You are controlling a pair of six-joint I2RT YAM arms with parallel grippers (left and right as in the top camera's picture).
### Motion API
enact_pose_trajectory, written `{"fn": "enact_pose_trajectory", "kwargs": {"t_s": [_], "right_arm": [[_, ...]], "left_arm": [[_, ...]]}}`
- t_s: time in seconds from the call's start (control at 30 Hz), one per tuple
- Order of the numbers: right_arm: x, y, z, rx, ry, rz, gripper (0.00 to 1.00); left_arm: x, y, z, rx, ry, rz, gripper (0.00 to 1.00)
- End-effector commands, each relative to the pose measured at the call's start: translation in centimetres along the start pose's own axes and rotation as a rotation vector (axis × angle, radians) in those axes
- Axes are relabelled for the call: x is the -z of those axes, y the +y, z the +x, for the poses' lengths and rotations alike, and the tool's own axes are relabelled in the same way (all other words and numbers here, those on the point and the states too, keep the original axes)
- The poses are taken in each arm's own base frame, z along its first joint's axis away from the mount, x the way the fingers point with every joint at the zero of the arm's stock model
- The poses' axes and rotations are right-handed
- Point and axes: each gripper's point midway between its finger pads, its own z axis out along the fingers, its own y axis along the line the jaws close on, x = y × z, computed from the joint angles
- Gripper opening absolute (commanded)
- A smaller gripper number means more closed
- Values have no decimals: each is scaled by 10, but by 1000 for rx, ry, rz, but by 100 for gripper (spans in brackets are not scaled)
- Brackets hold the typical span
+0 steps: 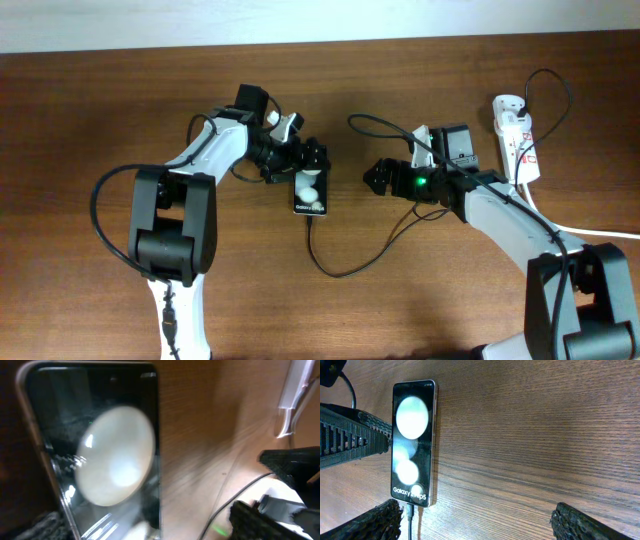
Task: Plug charger to phone and switch on socket
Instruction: 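Lower the phone flat onto the table and open the left gripper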
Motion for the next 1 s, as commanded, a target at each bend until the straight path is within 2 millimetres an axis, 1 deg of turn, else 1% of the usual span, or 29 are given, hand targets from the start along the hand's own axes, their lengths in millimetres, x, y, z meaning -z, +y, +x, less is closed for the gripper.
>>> {"fn": "enact_pose_trajectory", "kwargs": {"t_s": [0.0,0.03,0.07,0.27,0.43,0.83,0.9,0.97], "right_arm": [[-2,-2,3,7,5,10,99],[-2,-2,3,7,5,10,99],[-2,-2,3,7,5,10,99],[-2,-2,3,7,5,10,99],[-2,-2,3,7,5,10,99],[-2,-2,3,7,5,10,99],[-2,-2,3,7,5,10,99],[-2,-2,3,7,5,10,99]], "left_arm": [[-17,35,14,43,45,-97,96],[-17,35,14,43,45,-97,95],[-17,35,14,43,45,-97,100],[-16,36,14,46,45,-97,99],[-6,47,12,84,37,-99,99],[-2,51,12,99,32,-101,99],[3,57,10,118,24,-101,99],[5,59,10,124,22,-101,99]]}}
